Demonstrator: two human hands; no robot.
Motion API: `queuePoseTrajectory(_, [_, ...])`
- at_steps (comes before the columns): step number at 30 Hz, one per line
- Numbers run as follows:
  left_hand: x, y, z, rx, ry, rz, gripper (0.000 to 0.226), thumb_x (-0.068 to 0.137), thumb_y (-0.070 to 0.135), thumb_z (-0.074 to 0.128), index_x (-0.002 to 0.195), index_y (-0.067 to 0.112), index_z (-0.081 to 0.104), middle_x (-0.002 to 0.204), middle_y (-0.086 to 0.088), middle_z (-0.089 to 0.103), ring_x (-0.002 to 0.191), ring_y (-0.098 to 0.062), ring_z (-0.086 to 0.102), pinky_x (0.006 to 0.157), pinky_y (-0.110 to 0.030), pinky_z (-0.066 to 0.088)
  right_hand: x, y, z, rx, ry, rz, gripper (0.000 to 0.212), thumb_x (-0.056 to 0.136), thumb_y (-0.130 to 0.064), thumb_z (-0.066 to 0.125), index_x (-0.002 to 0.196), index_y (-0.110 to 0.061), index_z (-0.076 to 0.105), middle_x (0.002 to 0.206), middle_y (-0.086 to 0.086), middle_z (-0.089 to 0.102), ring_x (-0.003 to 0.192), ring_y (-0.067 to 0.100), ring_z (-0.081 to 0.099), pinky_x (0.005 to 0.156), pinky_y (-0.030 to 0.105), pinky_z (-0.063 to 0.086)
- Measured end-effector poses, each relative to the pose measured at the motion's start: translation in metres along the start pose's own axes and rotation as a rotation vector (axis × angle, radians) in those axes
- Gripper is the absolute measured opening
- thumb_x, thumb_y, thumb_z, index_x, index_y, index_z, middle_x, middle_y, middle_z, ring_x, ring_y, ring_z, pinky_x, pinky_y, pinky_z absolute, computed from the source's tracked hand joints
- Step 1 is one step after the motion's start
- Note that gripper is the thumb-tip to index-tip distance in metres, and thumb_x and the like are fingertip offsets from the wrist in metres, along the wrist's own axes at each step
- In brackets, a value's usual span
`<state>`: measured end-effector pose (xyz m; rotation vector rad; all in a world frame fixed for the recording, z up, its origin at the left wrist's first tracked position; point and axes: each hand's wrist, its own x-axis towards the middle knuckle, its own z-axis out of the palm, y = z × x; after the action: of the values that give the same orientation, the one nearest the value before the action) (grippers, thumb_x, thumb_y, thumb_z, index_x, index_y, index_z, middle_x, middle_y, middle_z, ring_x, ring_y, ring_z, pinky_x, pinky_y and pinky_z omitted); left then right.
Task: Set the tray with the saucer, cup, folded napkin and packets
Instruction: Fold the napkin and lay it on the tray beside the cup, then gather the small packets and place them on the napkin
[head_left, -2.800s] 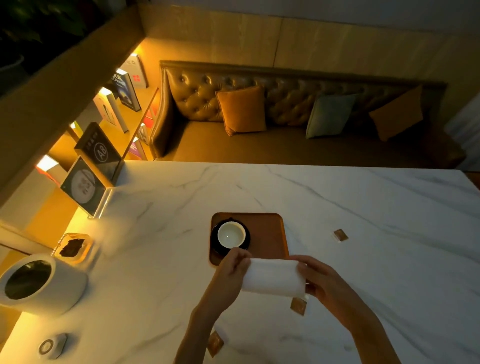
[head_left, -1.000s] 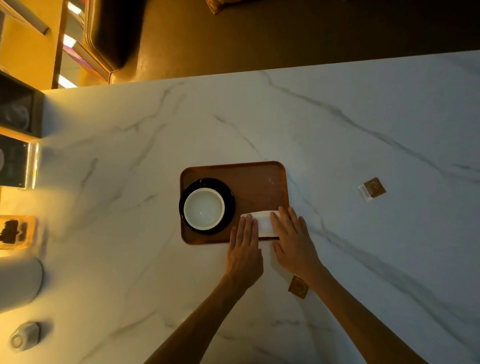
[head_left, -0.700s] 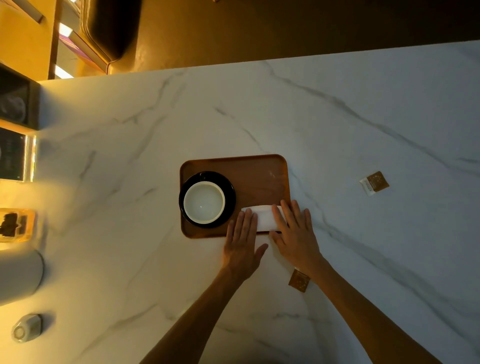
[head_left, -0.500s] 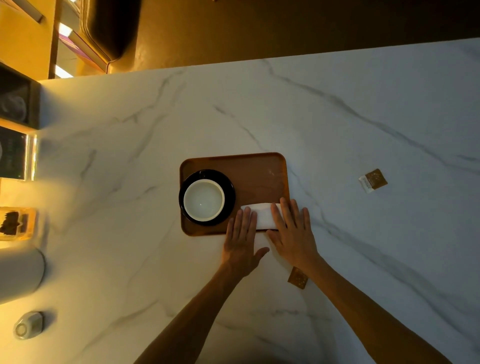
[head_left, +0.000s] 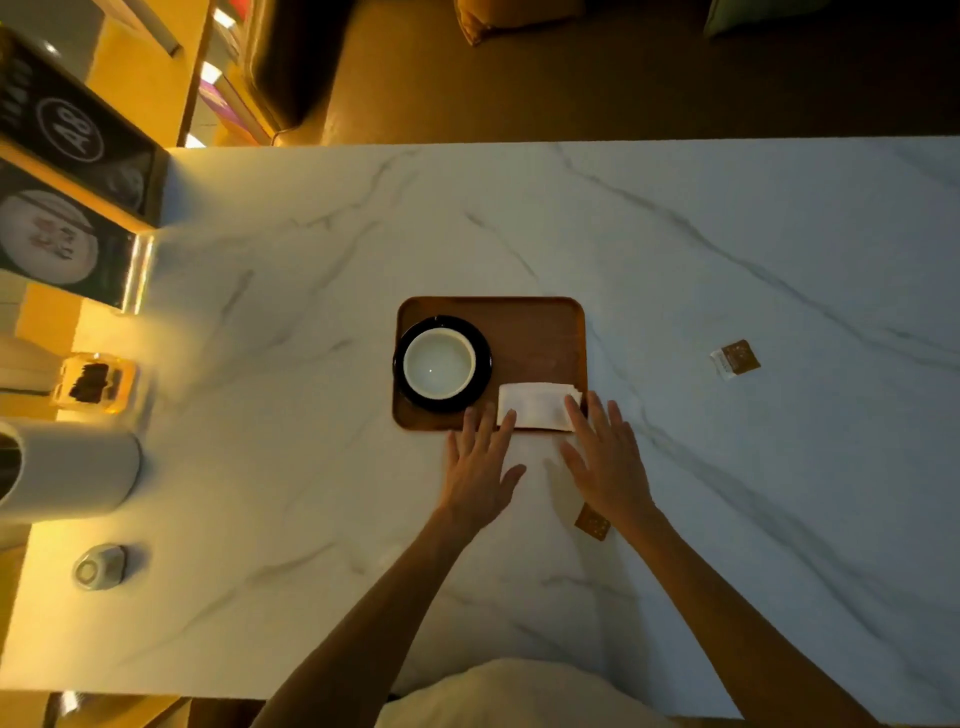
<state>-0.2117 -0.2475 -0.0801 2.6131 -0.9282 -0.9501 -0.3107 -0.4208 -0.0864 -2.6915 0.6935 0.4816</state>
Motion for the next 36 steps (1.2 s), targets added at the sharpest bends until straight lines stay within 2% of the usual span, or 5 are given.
queuePoseTrajectory(8, [-0.114, -0.074, 0.013, -0.206, 0.048, -0.352, 0.061, 0.098, 0.040, 0.047, 0.152, 0.029, 0.020, 0.161, -0.003, 0.021, 0.148, -0.027, 0.021, 0.119, -0.049, 0.026, -0.099, -0.028, 0.023, 0.187, 0.095, 0.028, 0.042, 0.094, -0.033, 0.050, 0.133, -0.015, 0.052, 0.121, 0.009, 0.065, 0.115, 0.027, 0.058, 0.100, 0.044, 0.046])
queuePoseTrajectory(13, [-0.172, -0.120, 0.026, -0.420, 0.181, -0.546, 0.051, 0.096, 0.028, 0.054, 0.145, 0.021, 0.041, 0.149, -0.004, 0.045, 0.136, -0.024, 0.043, 0.111, -0.039, 0.037, -0.121, -0.066, 0.043, 0.164, 0.027, 0.046, 0.035, 0.093, -0.031, 0.051, 0.123, -0.019, 0.061, 0.112, 0.004, 0.069, 0.105, 0.022, 0.063, 0.086, 0.036, 0.053])
queuePoseTrajectory(19, [-0.193, -0.150, 0.032, -0.666, 0.188, -0.704, 0.035, 0.093, 0.021, 0.059, 0.127, 0.012, 0.057, 0.120, -0.012, 0.067, 0.106, -0.027, 0.063, 0.089, -0.036, 0.051, -0.117, -0.134, 0.064, 0.234, -0.099, 0.148, 0.017, 0.092, -0.028, 0.050, 0.084, -0.020, 0.062, 0.081, 0.001, 0.068, 0.070, 0.018, 0.061, 0.061, 0.036, 0.053])
queuePoseTrajectory(28, [-0.158, -0.159, 0.034, -0.943, 0.018, -0.798, 0.043, 0.086, 0.021, 0.063, 0.126, 0.005, 0.055, 0.115, -0.018, 0.066, 0.103, -0.030, 0.064, 0.086, -0.038, 0.053, -0.096, -0.217, 0.095, 0.356, -0.296, 0.271, 0.023, 0.089, -0.032, 0.056, 0.105, -0.020, 0.068, 0.106, 0.005, 0.070, 0.095, 0.023, 0.064, 0.079, 0.034, 0.053])
queuePoseTrajectory(36, [-0.136, -0.166, 0.038, -1.103, -0.048, -0.811, 0.027, 0.087, 0.012, 0.064, 0.111, 0.001, 0.061, 0.090, -0.016, 0.067, 0.080, -0.024, 0.062, 0.080, -0.038, 0.057, -0.094, -0.227, 0.106, 0.499, -0.339, 0.351, 0.024, 0.088, -0.029, 0.061, 0.106, -0.015, 0.067, 0.105, 0.005, 0.070, 0.093, 0.021, 0.065, 0.079, 0.031, 0.053])
